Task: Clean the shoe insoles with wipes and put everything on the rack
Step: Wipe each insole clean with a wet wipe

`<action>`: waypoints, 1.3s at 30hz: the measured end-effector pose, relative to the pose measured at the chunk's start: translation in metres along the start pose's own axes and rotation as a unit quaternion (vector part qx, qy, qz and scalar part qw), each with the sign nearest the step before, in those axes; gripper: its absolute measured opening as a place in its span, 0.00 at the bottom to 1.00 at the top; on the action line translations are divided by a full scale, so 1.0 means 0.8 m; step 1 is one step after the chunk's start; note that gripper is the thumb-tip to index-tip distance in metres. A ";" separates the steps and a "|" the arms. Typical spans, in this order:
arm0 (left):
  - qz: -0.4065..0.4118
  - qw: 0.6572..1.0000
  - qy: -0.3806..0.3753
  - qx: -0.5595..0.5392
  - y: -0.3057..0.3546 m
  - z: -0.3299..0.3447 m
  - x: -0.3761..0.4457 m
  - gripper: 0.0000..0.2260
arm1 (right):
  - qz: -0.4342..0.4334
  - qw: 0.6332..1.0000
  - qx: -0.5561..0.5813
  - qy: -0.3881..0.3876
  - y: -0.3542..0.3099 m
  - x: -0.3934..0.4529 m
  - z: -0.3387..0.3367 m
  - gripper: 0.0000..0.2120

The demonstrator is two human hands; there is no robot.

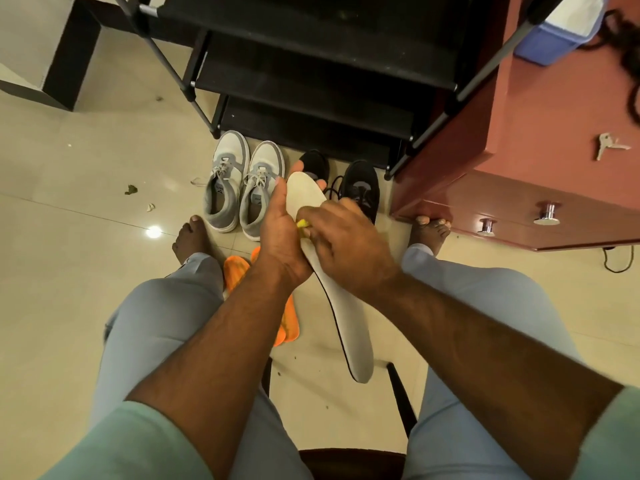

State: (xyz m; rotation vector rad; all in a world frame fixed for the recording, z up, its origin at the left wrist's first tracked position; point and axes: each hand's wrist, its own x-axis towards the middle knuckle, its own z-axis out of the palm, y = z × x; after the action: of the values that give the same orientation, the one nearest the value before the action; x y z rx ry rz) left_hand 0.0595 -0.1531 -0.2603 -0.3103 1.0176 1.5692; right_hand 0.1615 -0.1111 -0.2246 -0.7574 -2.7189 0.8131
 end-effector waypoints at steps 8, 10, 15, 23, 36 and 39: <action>0.022 0.999 0.047 0.009 -0.002 0.000 0.004 0.26 | 0.167 0.983 -0.042 -0.065 0.023 0.010 0.006 0.15; 0.031 0.999 0.042 0.001 0.000 0.000 0.003 0.26 | 0.071 0.997 -0.006 -0.018 0.000 -0.001 0.005 0.13; 0.036 0.999 0.030 -0.022 0.003 0.008 -0.005 0.24 | 0.112 0.994 0.011 0.013 0.010 -0.002 0.013 0.13; 0.050 0.997 0.054 -0.021 0.008 0.008 -0.007 0.32 | 0.118 0.989 0.079 0.033 0.001 -0.004 0.011 0.10; 0.074 0.995 0.055 -0.028 0.010 0.004 -0.010 0.31 | 0.346 0.914 0.212 -0.014 0.025 0.003 0.019 0.09; 0.091 0.995 0.022 -0.020 0.004 0.007 -0.015 0.30 | 0.352 0.905 0.234 0.051 0.021 0.010 0.018 0.08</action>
State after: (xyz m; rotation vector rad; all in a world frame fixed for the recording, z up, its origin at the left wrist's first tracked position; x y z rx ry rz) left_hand 0.0620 -0.1568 -0.2470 -0.2879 1.0724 1.7550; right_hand 0.1573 -0.1011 -0.2455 -1.6121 -1.9881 1.4374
